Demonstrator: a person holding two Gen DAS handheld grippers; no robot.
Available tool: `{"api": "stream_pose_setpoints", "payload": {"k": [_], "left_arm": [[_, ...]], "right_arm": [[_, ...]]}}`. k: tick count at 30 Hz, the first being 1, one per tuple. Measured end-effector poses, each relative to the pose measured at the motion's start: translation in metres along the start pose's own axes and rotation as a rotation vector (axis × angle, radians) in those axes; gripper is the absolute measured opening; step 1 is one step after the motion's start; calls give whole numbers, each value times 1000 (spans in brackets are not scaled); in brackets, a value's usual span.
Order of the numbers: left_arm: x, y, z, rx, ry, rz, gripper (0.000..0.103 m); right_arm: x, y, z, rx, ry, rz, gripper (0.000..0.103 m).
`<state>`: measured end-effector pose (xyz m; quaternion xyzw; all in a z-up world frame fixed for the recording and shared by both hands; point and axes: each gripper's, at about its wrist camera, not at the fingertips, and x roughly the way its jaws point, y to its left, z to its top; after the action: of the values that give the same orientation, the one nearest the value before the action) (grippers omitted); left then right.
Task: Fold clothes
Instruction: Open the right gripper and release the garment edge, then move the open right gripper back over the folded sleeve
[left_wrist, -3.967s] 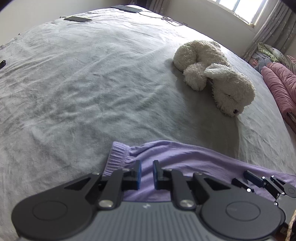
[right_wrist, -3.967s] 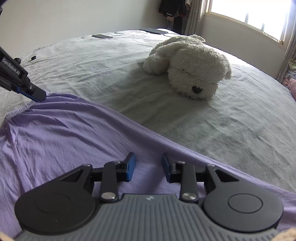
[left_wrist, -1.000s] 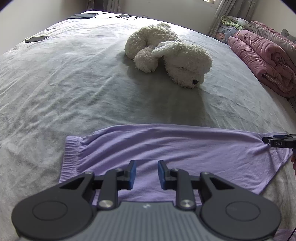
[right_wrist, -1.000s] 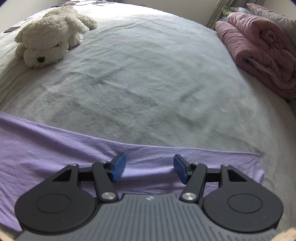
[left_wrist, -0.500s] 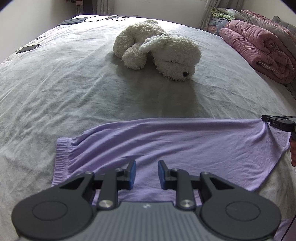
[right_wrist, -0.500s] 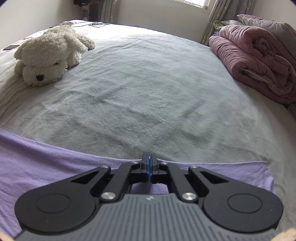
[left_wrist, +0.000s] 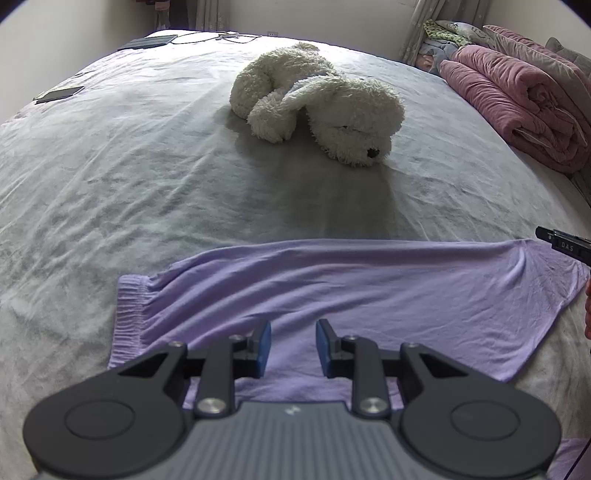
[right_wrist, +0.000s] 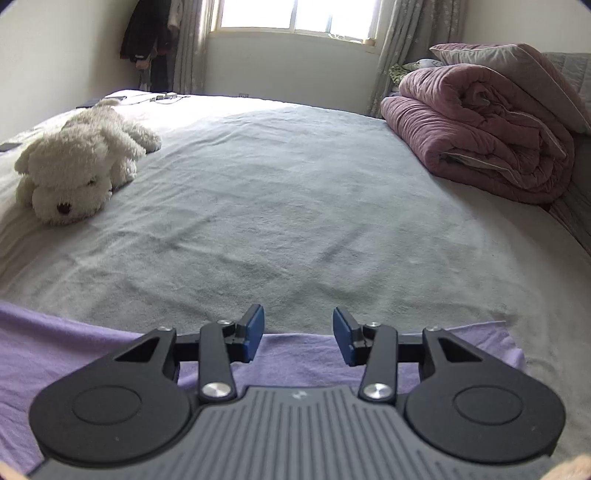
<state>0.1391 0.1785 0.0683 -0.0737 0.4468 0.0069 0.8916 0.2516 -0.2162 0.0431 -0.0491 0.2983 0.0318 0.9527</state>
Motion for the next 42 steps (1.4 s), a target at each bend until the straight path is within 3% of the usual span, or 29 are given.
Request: {"api": "stream_pose_setpoints", "payload": {"k": [5,10,12,14,16,19,23,32,35,42], "left_arm": [[-1,-3,-1,5,-1,-8,27],[1,-7,-2,19,6,-5,28],[2,-7,-2,20,7,-3,28],[2,-8,-2,20,9,-2,29],[2,-8,-3,21,9,-2,29],[2,-7,-3,20,10,-2,30],[2,-6,-1,18,9,-1,30],[5,-8,-4,31,16,6,31],[5,-9,-4,34,18,6,33],[4,-8,-3,30,15,2,34]], "right_arm": [[1,-46,-33,78,109,-102,45],[-15,-91,-48,169,94,-147,50],[-16,-104,-51,179,108,-188,58],[-17,-113,-55,190,113,-203,74],[-17,-118,-58,203,110,-203,77],[-19,-121,-58,219,92,-227,76],[-19,-133,-59,332,68,-320,68],[0,-142,-53,240,108,-461,64],[3,-143,-52,210,126,-488,68],[15,-127,-43,81,174,-678,70]]}}
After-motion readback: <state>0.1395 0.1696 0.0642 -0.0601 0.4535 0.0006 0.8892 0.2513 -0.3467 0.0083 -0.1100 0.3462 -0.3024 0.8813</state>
